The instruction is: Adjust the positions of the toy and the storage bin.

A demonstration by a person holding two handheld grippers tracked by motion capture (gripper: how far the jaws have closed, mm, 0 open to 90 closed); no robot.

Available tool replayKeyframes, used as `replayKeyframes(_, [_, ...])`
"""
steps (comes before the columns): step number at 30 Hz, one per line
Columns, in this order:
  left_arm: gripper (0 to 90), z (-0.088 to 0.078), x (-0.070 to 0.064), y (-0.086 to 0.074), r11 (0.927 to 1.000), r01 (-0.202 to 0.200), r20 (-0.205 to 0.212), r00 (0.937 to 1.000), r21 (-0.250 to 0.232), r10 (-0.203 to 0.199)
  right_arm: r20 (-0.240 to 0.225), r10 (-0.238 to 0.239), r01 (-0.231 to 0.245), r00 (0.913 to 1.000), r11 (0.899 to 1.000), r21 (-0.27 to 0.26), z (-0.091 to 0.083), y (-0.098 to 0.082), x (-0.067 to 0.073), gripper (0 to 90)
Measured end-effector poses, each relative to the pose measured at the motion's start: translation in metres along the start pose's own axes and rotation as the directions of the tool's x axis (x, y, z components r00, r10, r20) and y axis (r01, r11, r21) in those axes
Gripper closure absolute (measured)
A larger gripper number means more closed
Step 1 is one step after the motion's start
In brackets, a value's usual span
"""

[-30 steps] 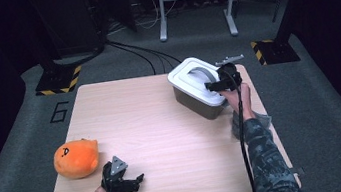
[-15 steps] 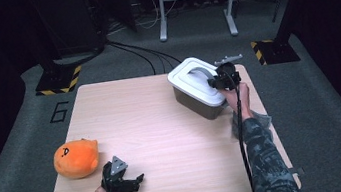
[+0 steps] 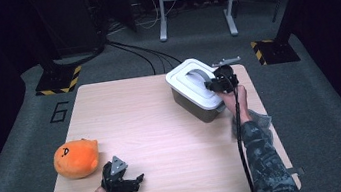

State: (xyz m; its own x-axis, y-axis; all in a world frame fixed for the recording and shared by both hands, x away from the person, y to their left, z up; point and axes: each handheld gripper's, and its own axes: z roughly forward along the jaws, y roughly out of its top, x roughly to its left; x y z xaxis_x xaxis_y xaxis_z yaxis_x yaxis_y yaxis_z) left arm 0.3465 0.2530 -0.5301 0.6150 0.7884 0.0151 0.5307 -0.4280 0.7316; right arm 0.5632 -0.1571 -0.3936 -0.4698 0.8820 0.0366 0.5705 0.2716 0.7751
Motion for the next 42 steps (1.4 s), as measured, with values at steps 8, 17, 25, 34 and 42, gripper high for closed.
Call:
replayKeyframes(8, [11.2,0.0,0.0,0.0,1.0,0.003,-0.001,1.0,0.0,-0.003,-0.019,-0.021,0.021,0.9996,1.0,0.0,-0.002,-0.002,0.011,66.8])
replayKeyframes(17, [11.2,0.0,0.0,0.0,1.0,0.001,-0.001,1.0,0.001,-0.001,-0.031,-0.019,0.019,0.9993,1.0,0.0,-0.004,-0.004,0.02,66.8])
replayKeyframes(25, [11.2,0.0,0.0,0.0,1.0,-0.002,-0.001,1.0,0.002,0.002,-0.041,-0.009,0.009,0.9991,1.0,0.007,-0.006,-0.006,0.031,66.8])
replayKeyframes(34, [11.1,0.0,0.0,0.0,1.0,0.001,-0.001,1.0,0.001,-0.001,-0.05,-0.015,0.015,0.9986,1.0,0.009,-0.006,-0.007,0.047,66.8])
replayKeyframes(42, [11.1,0.0,0.0,0.0,1.0,0.003,0.001,1.0,-0.001,-0.003,-0.067,-0.016,0.017,0.9977,1.0,0.01,-0.006,-0.008,0.066,66.7])
